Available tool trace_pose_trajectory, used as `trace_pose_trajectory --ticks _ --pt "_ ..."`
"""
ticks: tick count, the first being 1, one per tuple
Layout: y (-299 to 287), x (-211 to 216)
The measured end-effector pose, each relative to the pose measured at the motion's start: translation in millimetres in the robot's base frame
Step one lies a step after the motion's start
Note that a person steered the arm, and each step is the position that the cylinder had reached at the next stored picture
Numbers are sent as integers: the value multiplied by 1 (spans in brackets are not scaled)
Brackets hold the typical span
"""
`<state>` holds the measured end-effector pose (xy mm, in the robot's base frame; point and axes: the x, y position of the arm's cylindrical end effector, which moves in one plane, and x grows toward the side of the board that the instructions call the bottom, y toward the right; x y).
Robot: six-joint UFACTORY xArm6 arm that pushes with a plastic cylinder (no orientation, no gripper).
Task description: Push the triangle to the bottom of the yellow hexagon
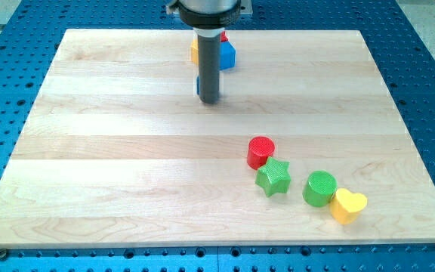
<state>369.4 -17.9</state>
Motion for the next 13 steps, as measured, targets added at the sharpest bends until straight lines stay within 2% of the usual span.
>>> trace_pose_trajectory --ticks 4,6,8,9,10,12,13 --pt "2 -43" --pt "-16 -23" --pt "165 32" --pt "200 121" --pt "197 197" --pt "202 231" --pt "239 232"
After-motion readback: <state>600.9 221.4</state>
